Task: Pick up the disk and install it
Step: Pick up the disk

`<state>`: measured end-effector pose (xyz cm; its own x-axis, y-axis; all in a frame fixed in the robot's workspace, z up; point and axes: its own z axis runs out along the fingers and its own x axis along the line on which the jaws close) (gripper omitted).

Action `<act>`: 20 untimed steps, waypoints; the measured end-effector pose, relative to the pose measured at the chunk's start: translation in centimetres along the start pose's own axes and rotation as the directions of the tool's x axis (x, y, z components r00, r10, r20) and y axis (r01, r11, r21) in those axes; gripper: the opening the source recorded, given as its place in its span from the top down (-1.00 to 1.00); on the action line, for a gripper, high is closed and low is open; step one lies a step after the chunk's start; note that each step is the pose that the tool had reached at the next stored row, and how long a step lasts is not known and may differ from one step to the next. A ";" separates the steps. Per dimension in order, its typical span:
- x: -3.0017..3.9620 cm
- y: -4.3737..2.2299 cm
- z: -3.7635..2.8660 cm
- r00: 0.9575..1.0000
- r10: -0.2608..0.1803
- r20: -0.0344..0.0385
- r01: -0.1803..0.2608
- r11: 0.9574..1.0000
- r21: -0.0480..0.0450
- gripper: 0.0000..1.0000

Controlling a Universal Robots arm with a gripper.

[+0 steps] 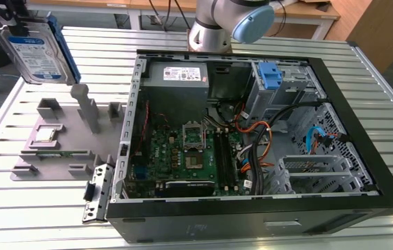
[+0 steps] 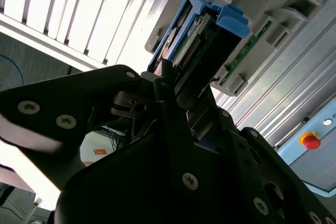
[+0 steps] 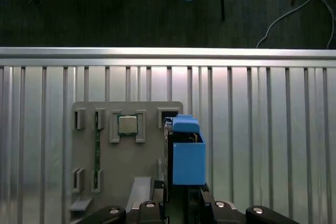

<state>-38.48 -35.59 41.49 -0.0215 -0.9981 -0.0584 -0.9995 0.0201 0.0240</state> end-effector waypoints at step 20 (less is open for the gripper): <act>-0.40 0.10 -6.83 1.000 0.000 0.000 0.000 1.000 0.000 0.30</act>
<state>-38.41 -35.59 48.34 -0.0214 -0.9981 -0.0583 -0.9995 0.0201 0.0240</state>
